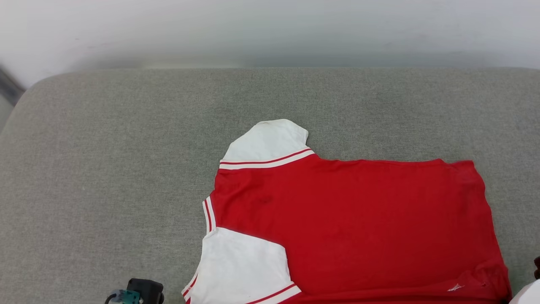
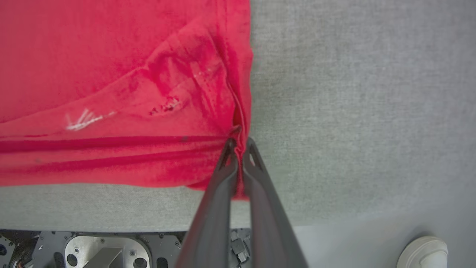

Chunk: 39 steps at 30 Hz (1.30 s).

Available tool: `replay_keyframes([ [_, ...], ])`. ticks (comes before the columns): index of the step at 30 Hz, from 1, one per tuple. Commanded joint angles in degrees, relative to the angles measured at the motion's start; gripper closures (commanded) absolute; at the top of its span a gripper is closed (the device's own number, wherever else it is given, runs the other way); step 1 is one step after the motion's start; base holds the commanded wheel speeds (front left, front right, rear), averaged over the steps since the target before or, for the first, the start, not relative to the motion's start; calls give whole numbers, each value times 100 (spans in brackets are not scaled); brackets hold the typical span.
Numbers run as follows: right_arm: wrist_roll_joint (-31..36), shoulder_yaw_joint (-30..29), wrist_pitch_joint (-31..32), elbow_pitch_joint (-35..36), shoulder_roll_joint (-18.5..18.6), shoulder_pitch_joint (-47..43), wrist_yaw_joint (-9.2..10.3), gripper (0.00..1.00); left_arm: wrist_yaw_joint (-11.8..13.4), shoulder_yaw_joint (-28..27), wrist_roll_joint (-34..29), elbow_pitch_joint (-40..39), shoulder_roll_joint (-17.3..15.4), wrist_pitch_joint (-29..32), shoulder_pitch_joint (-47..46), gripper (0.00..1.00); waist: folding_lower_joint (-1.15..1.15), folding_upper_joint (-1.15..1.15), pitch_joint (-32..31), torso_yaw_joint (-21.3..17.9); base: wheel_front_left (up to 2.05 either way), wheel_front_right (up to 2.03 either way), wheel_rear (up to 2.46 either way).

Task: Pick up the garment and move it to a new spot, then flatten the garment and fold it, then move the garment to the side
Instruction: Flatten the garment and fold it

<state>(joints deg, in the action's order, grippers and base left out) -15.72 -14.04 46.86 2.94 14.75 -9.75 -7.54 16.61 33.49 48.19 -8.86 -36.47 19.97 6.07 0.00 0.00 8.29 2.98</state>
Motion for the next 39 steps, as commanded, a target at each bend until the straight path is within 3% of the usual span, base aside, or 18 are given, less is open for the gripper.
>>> replay_keyframes([
  [1,3,-11,-21,-59,6,-62,10,100,-34,6,15,88,29,-45,-48,100,0,0,3,0,0,0,0],
  [5,-25,47,-43,-190,14,-4,10,100,-185,109,-51,336,133,-102,-187,100,0,0,-1,-8,0,0,0],
  [6,-26,62,-97,-197,26,16,10,80,-214,127,-85,385,154,-130,-214,90,0,0,-12,-11,0,0,0],
  [7,-25,73,-121,-219,38,31,10,0,-232,141,-115,440,165,-173,-242,7,0,0,-23,-13,0,0,0],
  [8,-35,98,-134,-246,48,40,10,0,-253,149,-131,492,181,-211,-271,0,0,0,-40,-14,0,0,0],
  [14,-172,33,-628,-31,56,295,7,0,-348,-110,-268,521,324,-896,-496,0,0,0,-170,-22,0,0,0],
  [26,-398,202,-2795,621,-111,951,7,0,-621,-720,-973,385,751,-3272,-1039,0,0,0,-262,-96,0,0,0],
  [34,-438,533,-4300,894,-363,817,7,0,-895,-1319,-1414,279,1254,-3521,-1113,0,0,0,-203,-155,0,0,0],
  [39,-325,717,-4726,925,-365,832,7,0,-1189,-1517,-1680,406,1404,-3525,-1246,0,0,0,-61,-263,0,0,0],
])
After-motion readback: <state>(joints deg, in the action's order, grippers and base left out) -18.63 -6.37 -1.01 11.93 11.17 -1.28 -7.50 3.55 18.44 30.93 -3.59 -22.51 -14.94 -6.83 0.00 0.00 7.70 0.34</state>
